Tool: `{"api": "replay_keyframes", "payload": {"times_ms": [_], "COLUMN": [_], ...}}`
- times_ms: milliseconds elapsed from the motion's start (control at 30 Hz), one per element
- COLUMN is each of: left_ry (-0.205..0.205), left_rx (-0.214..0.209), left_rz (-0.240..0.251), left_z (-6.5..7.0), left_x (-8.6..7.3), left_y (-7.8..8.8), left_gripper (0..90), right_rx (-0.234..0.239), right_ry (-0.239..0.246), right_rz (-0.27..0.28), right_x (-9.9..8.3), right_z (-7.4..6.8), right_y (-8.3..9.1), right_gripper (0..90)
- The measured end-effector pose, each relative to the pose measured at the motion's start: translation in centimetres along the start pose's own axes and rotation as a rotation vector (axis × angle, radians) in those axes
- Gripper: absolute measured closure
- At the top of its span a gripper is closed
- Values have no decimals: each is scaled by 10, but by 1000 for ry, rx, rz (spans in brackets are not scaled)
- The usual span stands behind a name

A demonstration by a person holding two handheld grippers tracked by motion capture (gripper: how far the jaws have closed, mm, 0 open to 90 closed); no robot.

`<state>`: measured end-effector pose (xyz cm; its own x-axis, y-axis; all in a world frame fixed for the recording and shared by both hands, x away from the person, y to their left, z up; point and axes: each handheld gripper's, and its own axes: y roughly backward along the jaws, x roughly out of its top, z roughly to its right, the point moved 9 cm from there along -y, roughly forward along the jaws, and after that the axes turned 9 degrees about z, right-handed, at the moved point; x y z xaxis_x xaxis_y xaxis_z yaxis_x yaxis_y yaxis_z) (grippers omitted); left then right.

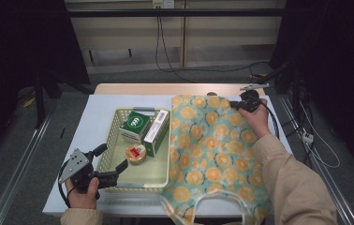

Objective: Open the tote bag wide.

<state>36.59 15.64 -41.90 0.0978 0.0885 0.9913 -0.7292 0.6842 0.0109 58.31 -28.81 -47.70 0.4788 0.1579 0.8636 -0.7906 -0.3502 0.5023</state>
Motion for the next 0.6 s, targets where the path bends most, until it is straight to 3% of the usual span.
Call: {"api": "replay_keyframes", "payload": {"times_ms": [100,167,233,267,300,333,400,433,600], "left_ry": [-5,-4,-3,0,2,4,4,2,-6], "left_rx": [-6,-7,-5,-4,-5,-5,-6,-8,-7], "left_rz": [3,5,5,8,7,7,2,1,2], "left_z": [1,1,-1,-1,-1,-1,-1,0,0], "left_x": [1,2,2,2,2,1,0,0,1], "left_y": [-2,-2,-1,-1,-1,-2,-2,-3,-4], "left_gripper": [35,35,35,35,35,35,35,35,35], "right_rx": [-45,-94,-115,-105,-76,-55,11,11,118], "right_ry": [-45,-50,-39,-21,-5,-3,34,34,100], "right_rz": [25,10,-16,-26,-21,-13,-16,-16,-17], "right_x": [8,4,-2,-5,-6,-7,-14,-14,-31], "right_z": [20,31,36,34,30,25,2,2,-44], "right_y": [-4,-4,-1,1,5,7,22,22,53], "right_gripper": [880,730,480,455,466,433,332,332,287]}}
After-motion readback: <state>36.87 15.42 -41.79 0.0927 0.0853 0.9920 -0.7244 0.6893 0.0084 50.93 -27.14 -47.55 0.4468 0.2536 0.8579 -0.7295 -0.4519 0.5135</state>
